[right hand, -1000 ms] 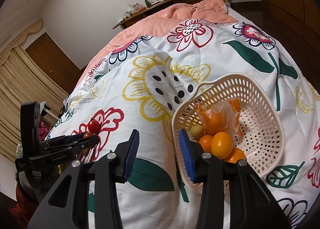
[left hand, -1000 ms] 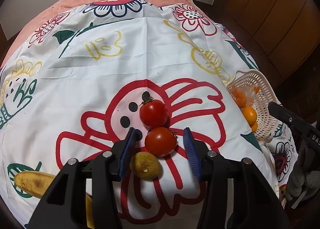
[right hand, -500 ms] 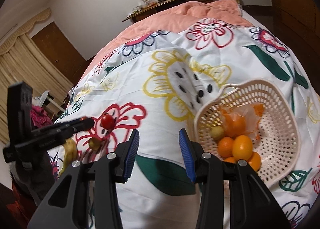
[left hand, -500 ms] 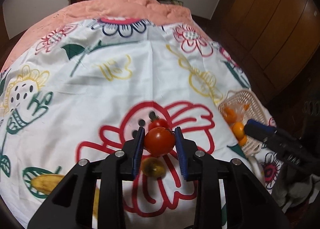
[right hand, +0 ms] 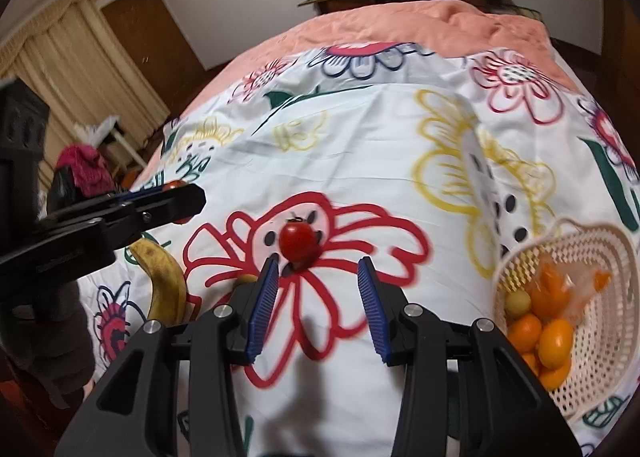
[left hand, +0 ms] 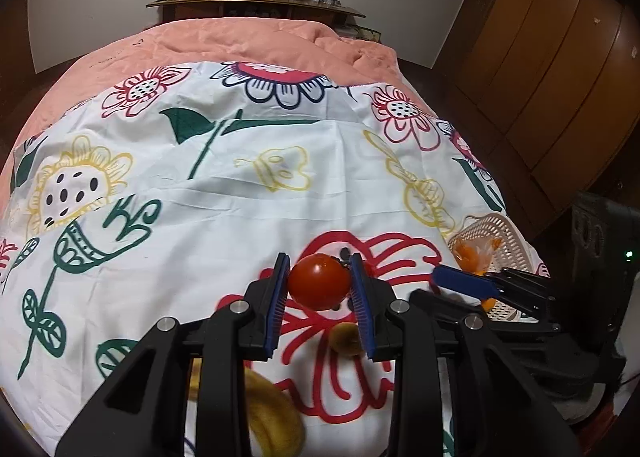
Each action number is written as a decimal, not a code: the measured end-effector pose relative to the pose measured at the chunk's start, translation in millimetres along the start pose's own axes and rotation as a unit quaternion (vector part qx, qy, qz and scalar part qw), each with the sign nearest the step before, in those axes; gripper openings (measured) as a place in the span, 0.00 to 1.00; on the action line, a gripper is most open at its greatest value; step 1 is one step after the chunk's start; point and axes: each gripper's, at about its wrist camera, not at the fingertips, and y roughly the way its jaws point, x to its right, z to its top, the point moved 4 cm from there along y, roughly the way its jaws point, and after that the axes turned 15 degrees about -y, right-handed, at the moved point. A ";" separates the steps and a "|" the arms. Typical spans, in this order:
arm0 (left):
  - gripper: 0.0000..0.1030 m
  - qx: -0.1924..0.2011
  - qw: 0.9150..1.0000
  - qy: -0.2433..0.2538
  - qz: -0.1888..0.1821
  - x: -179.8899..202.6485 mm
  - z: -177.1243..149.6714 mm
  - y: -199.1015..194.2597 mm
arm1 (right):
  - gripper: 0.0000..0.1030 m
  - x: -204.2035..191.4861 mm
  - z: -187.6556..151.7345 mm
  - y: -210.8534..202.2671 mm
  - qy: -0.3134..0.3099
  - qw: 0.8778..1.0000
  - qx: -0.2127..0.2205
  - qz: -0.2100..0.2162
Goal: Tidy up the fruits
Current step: 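Grasp the second tomato with the right tool while the left tool holds its tomato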
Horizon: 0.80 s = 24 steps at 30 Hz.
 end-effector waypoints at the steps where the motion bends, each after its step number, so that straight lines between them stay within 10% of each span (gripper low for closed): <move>1: 0.30 0.002 1.000 -0.002 0.000 -3.3 1.0 -1.7 | 0.41 -3.6 3.2 5.6 -0.006 1.000 -0.007 -0.002; 24: 0.30 0.010 1.000 -0.018 -0.011 -25.2 1.9 -5.2 | 0.46 -30.3 27.1 62.5 -0.079 0.992 -0.087 -0.049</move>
